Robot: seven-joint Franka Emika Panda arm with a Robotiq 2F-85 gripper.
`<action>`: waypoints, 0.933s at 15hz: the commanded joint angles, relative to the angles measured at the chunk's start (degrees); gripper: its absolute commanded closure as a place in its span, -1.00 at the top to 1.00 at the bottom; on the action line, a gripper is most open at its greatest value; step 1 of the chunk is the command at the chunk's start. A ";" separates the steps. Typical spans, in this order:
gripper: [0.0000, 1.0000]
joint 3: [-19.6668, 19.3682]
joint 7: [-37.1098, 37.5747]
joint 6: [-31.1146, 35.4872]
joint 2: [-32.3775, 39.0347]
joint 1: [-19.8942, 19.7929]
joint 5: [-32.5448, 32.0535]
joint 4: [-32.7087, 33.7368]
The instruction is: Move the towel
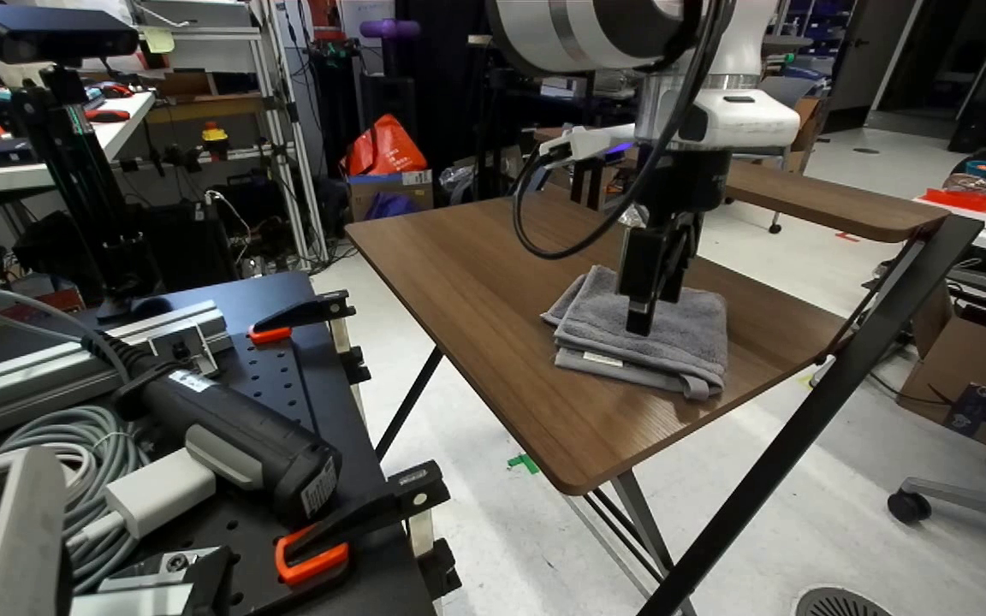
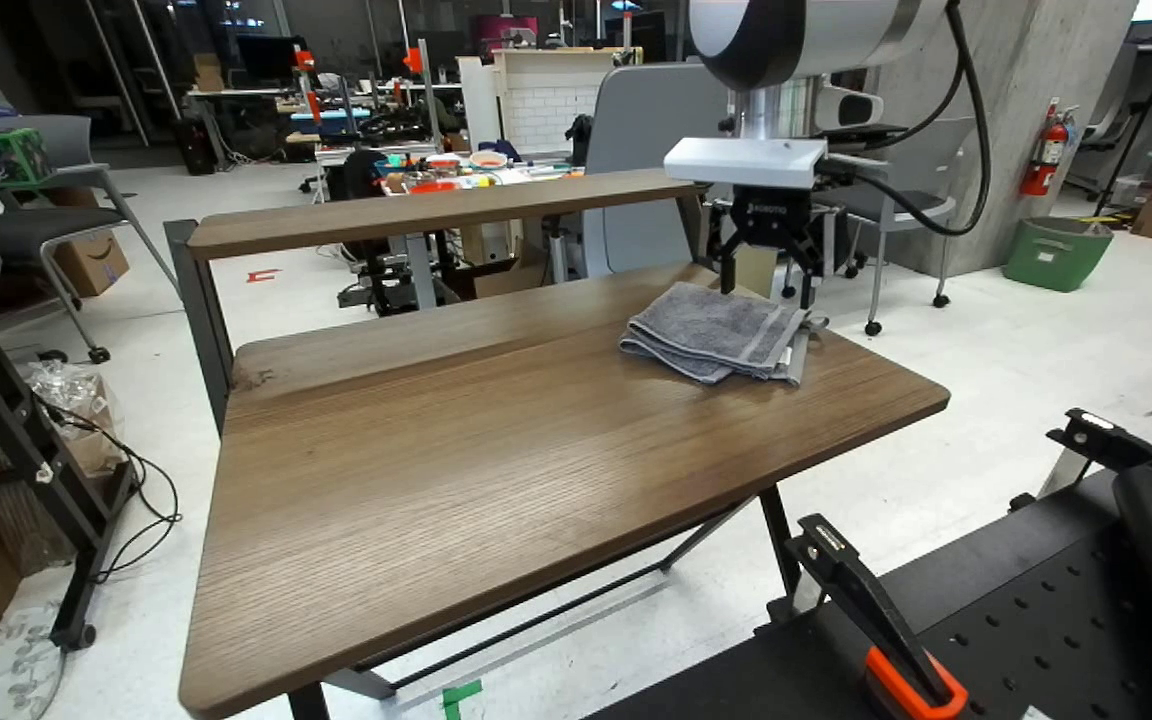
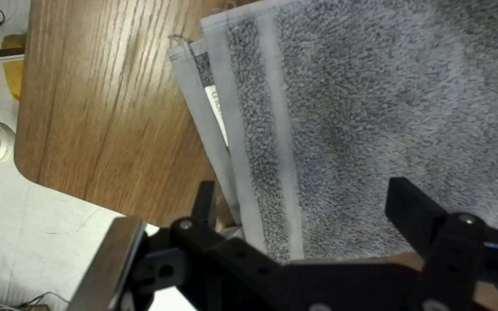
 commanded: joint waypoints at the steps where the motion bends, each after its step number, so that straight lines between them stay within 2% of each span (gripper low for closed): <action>1: 1.00 -0.39 1.43 -1.65 4.57 1.01 -0.20 5.25; 7: 1.00 1.43 0.07 -3.47 10.50 1.82 0.64 11.18; 14: 1.00 4.86 -3.14 -6.57 11.44 5.36 0.03 14.57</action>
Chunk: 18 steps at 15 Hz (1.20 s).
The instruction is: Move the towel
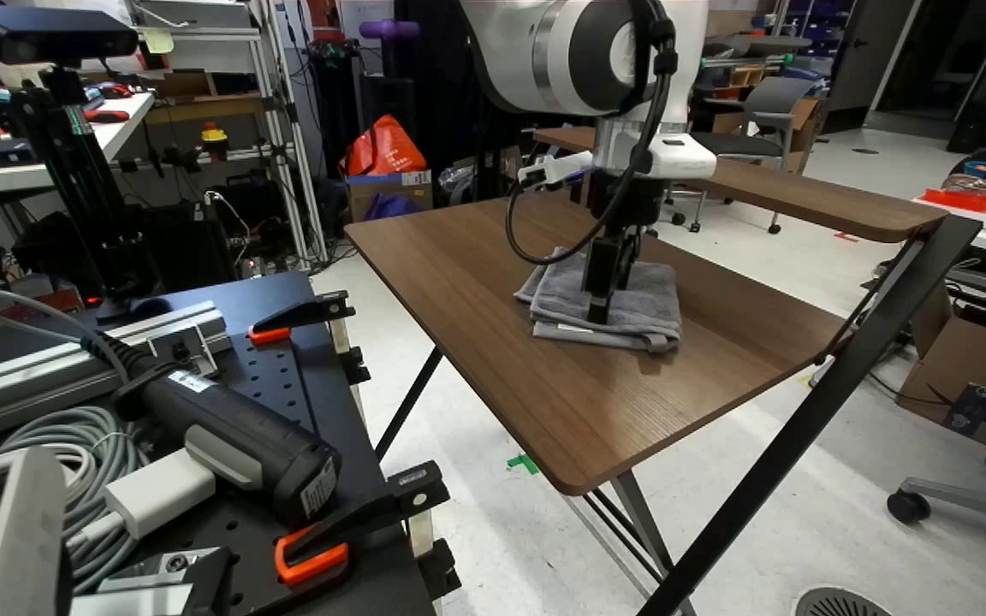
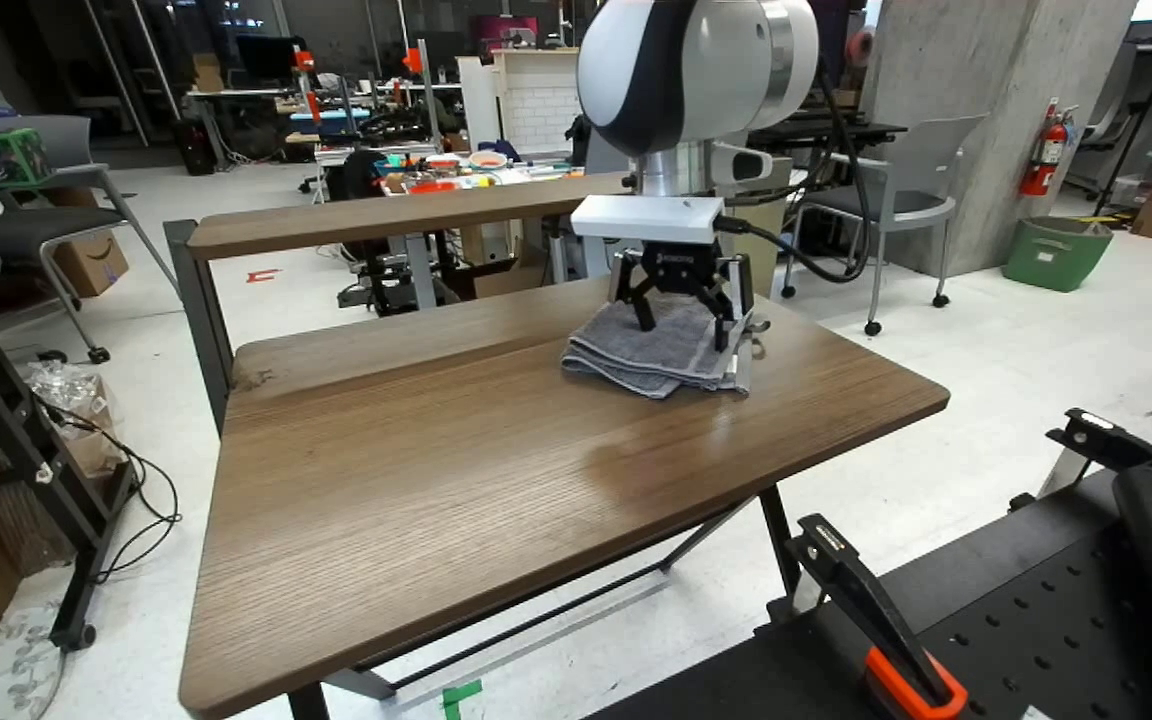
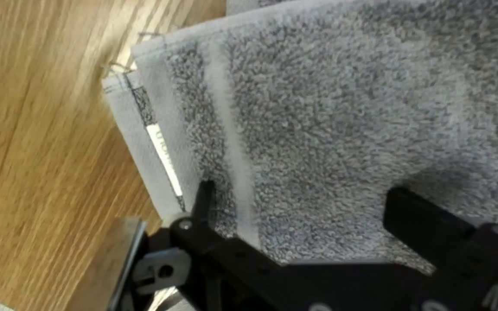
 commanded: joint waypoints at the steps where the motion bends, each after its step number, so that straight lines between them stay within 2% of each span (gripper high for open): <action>1: 1.00 2.28 -2.36 -3.15 1.66 1.88 0.12 3.88; 6: 1.00 4.99 -4.70 -6.54 2.78 5.23 -0.16 7.69; 12: 1.00 6.35 -7.73 -9.39 4.55 7.90 -0.31 10.61; 15: 1.00 6.80 -10.13 -9.79 2.10 8.09 -0.17 9.19; 18: 1.00 8.65 -15.25 -7.92 -3.62 7.45 0.59 4.01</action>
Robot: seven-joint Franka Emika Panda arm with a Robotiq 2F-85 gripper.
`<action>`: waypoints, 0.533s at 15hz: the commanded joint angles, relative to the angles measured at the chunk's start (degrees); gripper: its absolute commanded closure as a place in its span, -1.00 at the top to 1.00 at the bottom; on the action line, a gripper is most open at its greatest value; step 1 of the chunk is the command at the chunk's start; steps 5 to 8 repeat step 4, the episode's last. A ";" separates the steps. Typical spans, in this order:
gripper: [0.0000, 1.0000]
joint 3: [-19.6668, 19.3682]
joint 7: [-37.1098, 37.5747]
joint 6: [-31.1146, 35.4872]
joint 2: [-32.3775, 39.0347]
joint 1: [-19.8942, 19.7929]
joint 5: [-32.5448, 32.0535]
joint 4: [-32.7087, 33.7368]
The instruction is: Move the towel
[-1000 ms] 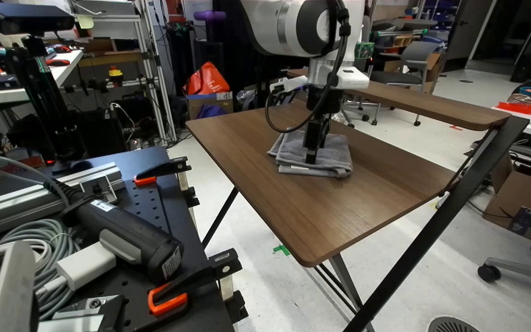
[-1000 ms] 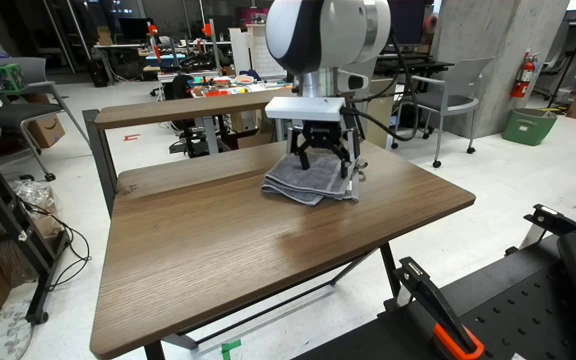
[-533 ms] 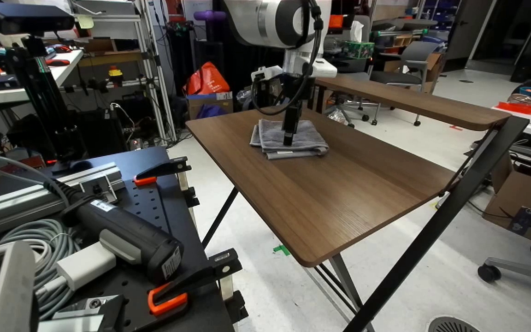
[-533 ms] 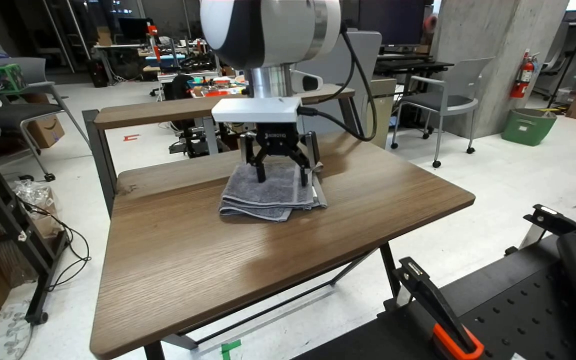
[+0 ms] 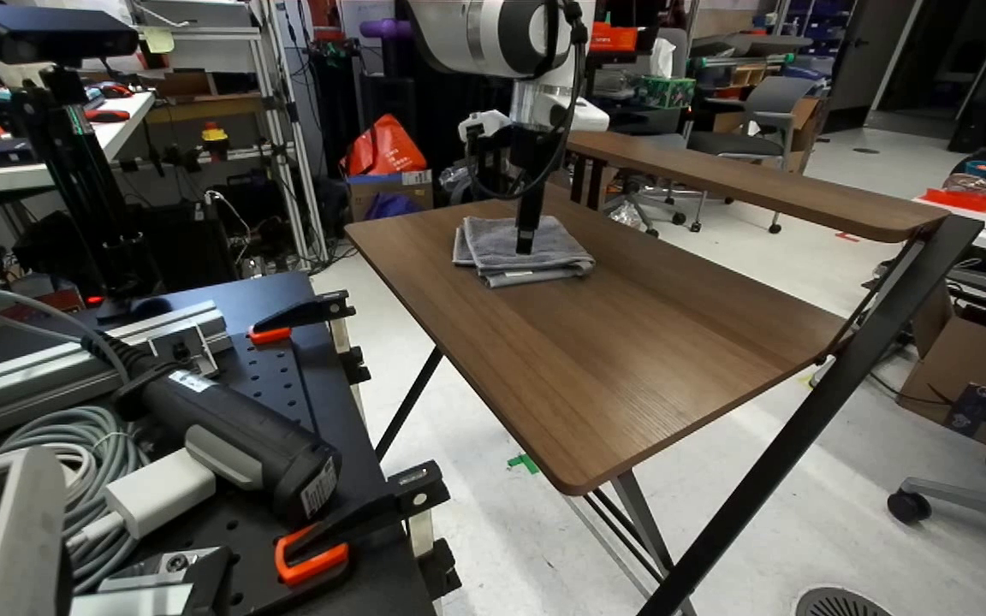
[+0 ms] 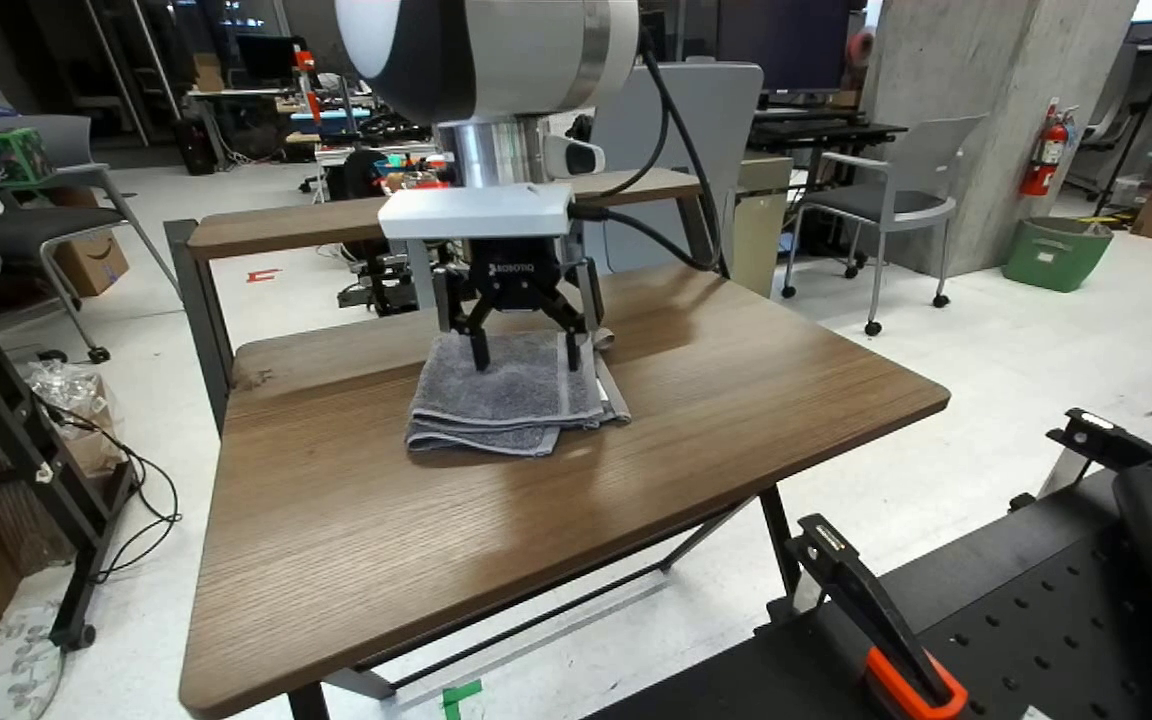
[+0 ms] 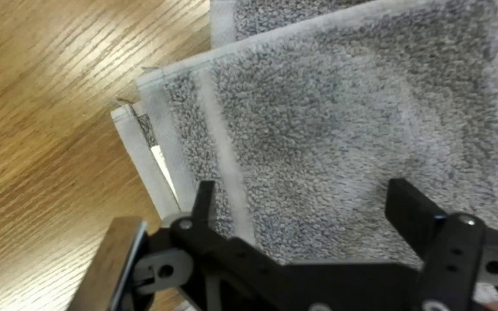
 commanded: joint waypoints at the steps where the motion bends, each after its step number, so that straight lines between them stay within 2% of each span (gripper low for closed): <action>1: 1.00 3.78 -8.52 0.35 -7.86 -1.88 1.95 -6.98; 2: 1.00 0.75 -3.88 -0.12 -2.22 0.17 0.83 -1.03; 4: 1.00 1.92 -6.36 -0.19 -5.12 -0.05 1.40 -3.37; 8: 1.00 1.92 -6.36 -0.19 -5.12 -0.05 1.40 -3.37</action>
